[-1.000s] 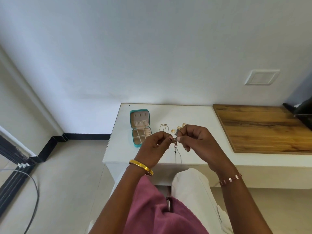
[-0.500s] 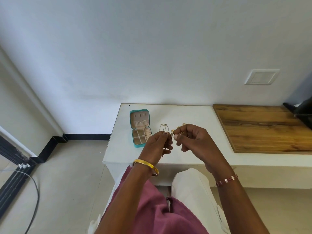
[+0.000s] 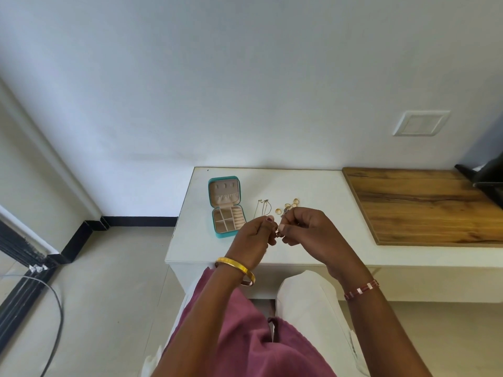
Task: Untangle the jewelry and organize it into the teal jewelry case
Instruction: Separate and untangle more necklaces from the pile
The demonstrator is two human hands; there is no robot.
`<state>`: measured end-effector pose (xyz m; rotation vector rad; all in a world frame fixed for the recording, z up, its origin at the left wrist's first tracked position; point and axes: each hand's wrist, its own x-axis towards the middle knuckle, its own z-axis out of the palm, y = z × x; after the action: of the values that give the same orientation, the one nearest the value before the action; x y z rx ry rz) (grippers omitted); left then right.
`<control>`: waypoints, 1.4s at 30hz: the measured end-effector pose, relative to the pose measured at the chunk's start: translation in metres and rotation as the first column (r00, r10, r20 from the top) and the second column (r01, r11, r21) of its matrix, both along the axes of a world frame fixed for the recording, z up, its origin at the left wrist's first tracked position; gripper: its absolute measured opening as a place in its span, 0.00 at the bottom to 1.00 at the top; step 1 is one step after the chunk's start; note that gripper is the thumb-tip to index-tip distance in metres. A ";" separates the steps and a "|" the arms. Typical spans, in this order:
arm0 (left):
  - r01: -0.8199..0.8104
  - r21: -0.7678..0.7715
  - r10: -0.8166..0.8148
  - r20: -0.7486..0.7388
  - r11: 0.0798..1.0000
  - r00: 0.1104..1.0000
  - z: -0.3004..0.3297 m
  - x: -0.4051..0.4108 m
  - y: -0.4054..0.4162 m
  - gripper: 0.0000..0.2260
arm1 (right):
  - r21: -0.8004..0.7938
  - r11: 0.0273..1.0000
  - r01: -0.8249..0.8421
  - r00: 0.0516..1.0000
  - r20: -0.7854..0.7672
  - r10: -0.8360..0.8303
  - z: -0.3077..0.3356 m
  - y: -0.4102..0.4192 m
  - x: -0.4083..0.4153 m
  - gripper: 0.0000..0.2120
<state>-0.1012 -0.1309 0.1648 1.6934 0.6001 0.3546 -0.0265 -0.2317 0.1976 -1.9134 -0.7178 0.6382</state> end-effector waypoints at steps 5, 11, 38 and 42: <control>0.019 -0.388 -0.012 0.019 0.921 1.000 0.001 -0.003 0.001 0.15 | -0.124 0.989 -0.083 0.982 0.157 0.102 0.000 0.000 -0.002 0.07; 0.094 -0.771 -0.038 0.090 0.630 0.995 -0.007 -0.004 -0.002 0.18 | -0.302 0.952 -0.043 0.816 0.539 0.208 -0.001 0.005 -0.008 0.03; 0.139 0.191 -0.149 0.038 0.972 0.988 -0.008 -0.006 0.012 0.08 | 0.029 1.000 0.000 0.998 0.065 -0.002 0.000 -0.009 0.013 0.08; 0.095 0.210 -0.104 0.032 0.973 0.994 -0.011 -0.006 0.013 0.06 | 0.023 1.000 0.017 0.999 0.047 -0.018 -0.001 -0.009 0.013 0.06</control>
<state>-0.1074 -0.1180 0.1540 1.9046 0.4568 0.3918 -0.0137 -0.2402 0.1969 -1.9181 -0.7341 0.5731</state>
